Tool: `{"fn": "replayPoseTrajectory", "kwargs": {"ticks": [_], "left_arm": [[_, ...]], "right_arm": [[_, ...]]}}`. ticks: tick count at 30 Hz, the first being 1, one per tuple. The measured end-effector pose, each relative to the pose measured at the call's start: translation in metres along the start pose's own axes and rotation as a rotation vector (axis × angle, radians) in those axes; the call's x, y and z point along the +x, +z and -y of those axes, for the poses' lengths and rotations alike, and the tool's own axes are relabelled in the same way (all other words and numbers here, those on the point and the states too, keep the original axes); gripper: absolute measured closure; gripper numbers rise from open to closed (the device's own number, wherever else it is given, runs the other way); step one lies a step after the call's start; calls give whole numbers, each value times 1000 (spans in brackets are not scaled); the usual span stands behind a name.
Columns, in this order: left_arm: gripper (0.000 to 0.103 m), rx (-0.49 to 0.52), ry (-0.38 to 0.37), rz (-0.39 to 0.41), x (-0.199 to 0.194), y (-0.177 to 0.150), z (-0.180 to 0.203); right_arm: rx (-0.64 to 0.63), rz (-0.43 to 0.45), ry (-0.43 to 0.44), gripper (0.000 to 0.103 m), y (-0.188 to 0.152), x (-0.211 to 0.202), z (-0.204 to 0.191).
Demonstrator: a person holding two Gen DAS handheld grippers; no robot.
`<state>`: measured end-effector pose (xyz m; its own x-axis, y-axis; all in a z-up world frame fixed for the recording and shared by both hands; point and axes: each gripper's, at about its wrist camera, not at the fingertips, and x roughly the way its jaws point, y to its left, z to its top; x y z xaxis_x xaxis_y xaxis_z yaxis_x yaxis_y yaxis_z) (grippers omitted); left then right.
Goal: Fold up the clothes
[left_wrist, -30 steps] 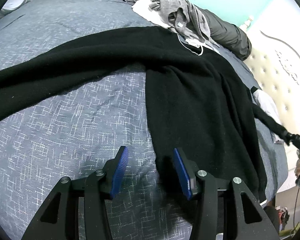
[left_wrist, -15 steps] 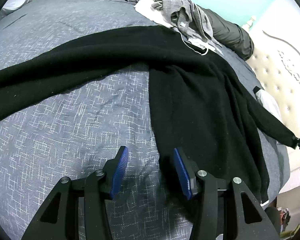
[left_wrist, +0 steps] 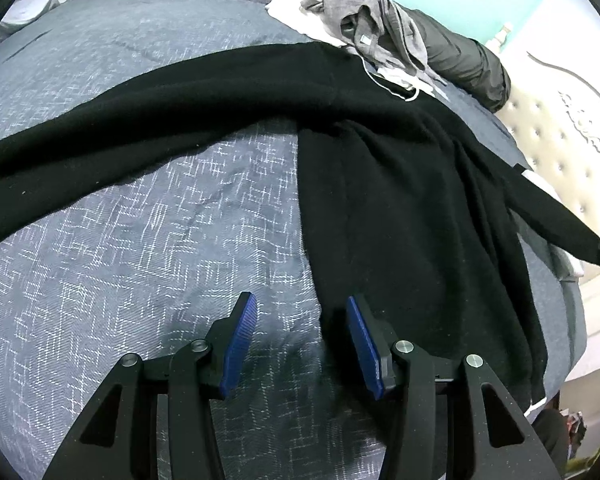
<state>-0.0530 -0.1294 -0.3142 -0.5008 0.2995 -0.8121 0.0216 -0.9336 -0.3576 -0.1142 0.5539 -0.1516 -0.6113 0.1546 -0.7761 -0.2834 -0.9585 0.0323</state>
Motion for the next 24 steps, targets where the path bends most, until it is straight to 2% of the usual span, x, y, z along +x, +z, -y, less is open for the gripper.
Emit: {"fn": "replayPoseTrajectory", "kwargs": {"ticks": [4,6,7,8,9,10,13,19,24], "left_arm": [[52,2,4,-6,3,0,1],[52,6,4,-7,4,1,2],[52,8,4,-8,5,1,2],[52,9,4,-9,5,2,2],[52,9,3,-10,5,2,2],[52,8,-2,-12,6,2,3],[52,10,-20,-19,5,2,6],[52,-10,-52,-18,-3,-1,7],[52,-25,-66,-29,-18,-4,14]], "right_arm": [[5,-100,-55,94,3,33,3],[24,-88,-105,88,0,34,3],[41,-71,-117,79,-2,31,3],[57,-53,-108,62,-4,26,2],[72,-35,-91,54,-7,20,0],[72,-26,-53,51,-10,14,-6],[41,-44,106,51,-24,1,-34],[-37,-260,437,48,-86,4,-113],[-167,-376,562,46,-142,0,-176]]}}
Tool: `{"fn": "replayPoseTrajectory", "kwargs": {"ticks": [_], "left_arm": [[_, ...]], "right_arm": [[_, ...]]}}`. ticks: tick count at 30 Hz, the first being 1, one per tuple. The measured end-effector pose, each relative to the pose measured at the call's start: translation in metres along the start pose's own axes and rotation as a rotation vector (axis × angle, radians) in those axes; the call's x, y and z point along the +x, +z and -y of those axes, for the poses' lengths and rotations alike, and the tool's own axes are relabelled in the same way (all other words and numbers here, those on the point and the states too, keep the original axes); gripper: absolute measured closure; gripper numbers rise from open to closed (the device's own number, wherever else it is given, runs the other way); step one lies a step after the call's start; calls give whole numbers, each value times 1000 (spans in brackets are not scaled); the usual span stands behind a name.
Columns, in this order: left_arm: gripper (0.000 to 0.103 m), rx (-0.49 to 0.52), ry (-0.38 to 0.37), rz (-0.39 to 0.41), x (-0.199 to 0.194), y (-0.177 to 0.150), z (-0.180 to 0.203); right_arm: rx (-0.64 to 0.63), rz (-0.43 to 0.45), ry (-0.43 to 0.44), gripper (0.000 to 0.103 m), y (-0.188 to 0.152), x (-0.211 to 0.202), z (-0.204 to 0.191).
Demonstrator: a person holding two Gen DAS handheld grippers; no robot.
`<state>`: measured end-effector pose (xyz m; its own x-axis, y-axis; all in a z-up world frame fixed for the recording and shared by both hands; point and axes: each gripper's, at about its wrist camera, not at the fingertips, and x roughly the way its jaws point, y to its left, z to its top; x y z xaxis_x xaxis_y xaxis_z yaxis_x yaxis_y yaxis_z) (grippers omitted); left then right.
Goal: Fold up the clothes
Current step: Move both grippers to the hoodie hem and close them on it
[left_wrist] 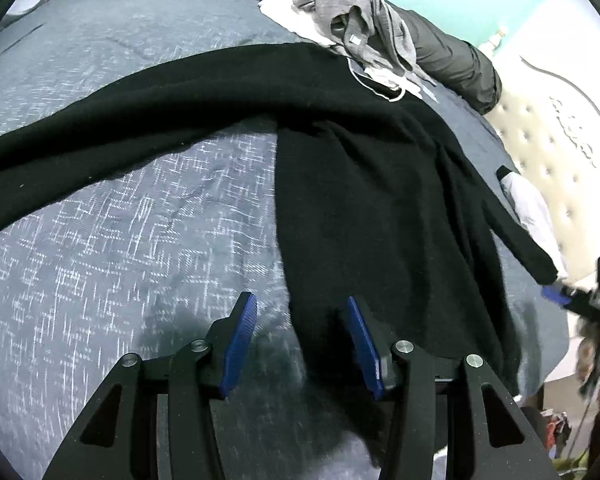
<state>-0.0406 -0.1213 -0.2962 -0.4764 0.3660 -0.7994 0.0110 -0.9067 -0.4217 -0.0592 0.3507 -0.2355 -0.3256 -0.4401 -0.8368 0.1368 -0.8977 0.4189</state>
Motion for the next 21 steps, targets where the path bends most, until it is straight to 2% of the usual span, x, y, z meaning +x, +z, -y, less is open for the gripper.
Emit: {"fn": "replayPoseTrajectory", "kwargs": {"ticks": [2,8,17,21], "left_arm": [[52,5,-11,-21,-4,-5,6],[49,42,-13,-112,-2,-29,26],[48,16,-13,-181,2,-60,28],[48,3,-27,-173,3,-67,32]], "right_arm": [[-41,-68,24,44,-11,17,-18],[-100,-133,45,44,-39,37,-50],[-101,-183,-7,43,-63,52,-58],[-113,-189,-16,43,-72,55,-65]]}}
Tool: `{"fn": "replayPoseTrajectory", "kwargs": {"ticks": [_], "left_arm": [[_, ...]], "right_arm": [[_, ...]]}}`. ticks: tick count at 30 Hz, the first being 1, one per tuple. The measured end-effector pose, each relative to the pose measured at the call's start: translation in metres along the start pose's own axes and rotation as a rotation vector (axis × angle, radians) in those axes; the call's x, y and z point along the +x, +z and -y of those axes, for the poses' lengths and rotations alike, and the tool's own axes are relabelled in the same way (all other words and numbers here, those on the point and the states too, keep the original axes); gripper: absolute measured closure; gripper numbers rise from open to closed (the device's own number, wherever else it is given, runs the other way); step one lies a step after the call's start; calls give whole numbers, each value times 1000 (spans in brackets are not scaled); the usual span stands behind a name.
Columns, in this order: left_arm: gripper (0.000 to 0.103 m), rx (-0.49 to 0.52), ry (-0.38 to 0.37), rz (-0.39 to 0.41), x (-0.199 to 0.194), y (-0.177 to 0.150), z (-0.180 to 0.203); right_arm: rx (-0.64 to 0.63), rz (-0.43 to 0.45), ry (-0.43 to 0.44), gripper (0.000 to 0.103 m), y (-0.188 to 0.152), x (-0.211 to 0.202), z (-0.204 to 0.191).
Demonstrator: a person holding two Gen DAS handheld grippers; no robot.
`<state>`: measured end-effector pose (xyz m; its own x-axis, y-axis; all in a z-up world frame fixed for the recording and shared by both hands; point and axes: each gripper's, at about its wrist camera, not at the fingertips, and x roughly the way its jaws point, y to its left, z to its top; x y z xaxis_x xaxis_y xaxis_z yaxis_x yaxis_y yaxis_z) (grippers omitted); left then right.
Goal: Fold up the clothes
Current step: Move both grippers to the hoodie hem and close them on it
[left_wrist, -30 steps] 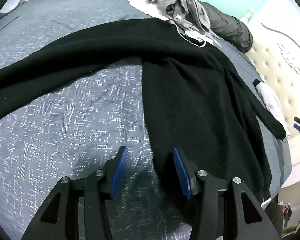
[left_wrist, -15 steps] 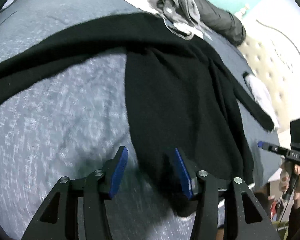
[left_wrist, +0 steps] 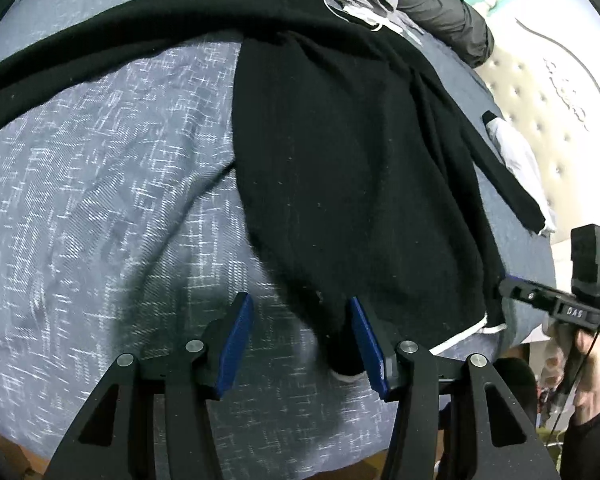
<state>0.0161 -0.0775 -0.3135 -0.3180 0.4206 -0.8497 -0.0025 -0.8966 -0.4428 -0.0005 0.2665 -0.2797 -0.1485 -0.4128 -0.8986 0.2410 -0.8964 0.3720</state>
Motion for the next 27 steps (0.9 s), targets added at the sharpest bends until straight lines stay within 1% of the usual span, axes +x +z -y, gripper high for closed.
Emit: {"fn": "replayPoseTrajectory", "kwargs": {"ticks": [4,5,6,7,8,9,10,11,13,16,18,22,23,27], "left_arm": [[49,-8,-12,5,3,-4,3],[49,-12,-15,7,4,-4,4],[49,-17,-17,10,5,-4,4],[49,-14,-24,10,5,-5,5],[51,-11,-31,10,6,-5,7],[63,-4,-38,8,7,-5,8],[77,3,-37,11,7,-6,10],[80,10,-37,14,6,-7,12],[88,16,-37,26,2,-7,14],[93,38,-38,44,-10,-5,15],[95,50,-40,64,-20,-4,16],[96,75,-48,110,-49,4,7],[96,81,-46,117,-55,7,4],[96,89,-23,117,-62,9,-3]], "right_arm": [[-16,-11,-29,44,-1,6,-5],[-19,-12,-30,45,-2,7,-6],[-18,-11,-25,48,-2,8,-5],[-18,-8,-16,62,-3,8,-4],[-20,-1,-13,74,-4,8,-4],[-23,8,-14,78,-4,7,-3],[-24,15,-8,87,-5,5,-2],[-22,24,-3,92,-5,2,0],[-16,44,1,95,-6,-7,5],[-2,84,-2,96,-9,-28,19],[19,113,6,96,-11,-43,31],[89,162,50,97,-18,-69,60],[104,165,54,100,-20,-71,66],[160,141,26,100,-32,-65,86]]}}
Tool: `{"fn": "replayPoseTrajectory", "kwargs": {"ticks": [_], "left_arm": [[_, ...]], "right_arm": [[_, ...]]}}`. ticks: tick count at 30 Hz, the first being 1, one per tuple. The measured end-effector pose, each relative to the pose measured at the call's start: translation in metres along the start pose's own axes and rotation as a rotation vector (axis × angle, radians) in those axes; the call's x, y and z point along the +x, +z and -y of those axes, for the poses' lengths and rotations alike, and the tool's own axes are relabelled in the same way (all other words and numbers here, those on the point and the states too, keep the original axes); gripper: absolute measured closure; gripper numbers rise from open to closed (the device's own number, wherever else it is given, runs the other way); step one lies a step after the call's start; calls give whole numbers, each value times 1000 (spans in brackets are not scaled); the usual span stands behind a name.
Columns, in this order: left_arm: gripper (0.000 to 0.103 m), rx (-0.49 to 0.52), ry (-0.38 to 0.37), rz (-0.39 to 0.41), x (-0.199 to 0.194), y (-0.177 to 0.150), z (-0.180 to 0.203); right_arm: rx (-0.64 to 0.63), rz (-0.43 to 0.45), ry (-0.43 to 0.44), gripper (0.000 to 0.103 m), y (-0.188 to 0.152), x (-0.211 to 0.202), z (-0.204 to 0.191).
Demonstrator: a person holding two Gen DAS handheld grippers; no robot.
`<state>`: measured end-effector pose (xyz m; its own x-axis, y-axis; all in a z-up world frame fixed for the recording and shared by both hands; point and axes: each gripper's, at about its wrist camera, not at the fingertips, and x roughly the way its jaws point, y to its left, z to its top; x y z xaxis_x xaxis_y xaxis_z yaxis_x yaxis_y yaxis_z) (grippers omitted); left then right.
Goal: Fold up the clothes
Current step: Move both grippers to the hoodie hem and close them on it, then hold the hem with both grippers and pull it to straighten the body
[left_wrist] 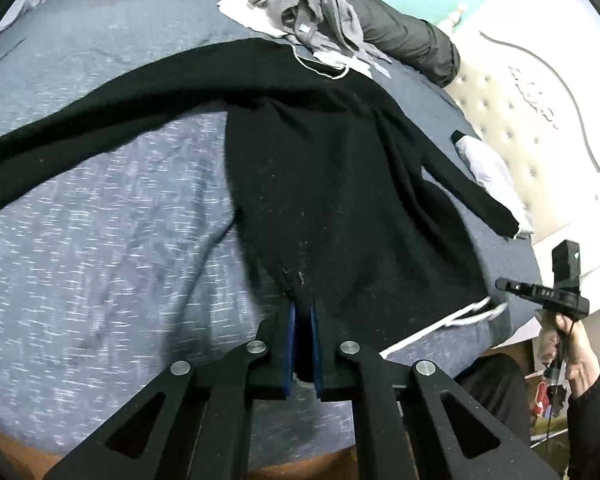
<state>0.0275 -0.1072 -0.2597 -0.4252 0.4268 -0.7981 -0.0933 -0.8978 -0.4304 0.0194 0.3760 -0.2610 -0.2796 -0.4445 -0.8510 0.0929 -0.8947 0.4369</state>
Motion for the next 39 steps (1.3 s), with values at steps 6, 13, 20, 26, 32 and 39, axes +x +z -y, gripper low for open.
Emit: {"fn": "replayPoseTrajectory", "kwargs": {"ticks": [6,13,20,26,32,39], "left_arm": [[96,-10,29,-26,10,-8,-7],[96,-14,44,-34,13,-13,-7],[96,2,49,-34,8,-14,-5],[96,13,49,-29,2,-14,-8],[97,28,49,-22,-4,-18,-13],[97,3,57,-46,4,-21,-19]], "right_arm": [[64,-13,23,96,-6,4,16],[-20,-52,35,49,-3,23,-20],[-97,-95,-80,54,-2,69,-48],[-121,-72,-145,91,-1,66,-40],[-4,-3,-25,93,-2,25,-2],[137,-40,-47,95,-9,24,36]]}}
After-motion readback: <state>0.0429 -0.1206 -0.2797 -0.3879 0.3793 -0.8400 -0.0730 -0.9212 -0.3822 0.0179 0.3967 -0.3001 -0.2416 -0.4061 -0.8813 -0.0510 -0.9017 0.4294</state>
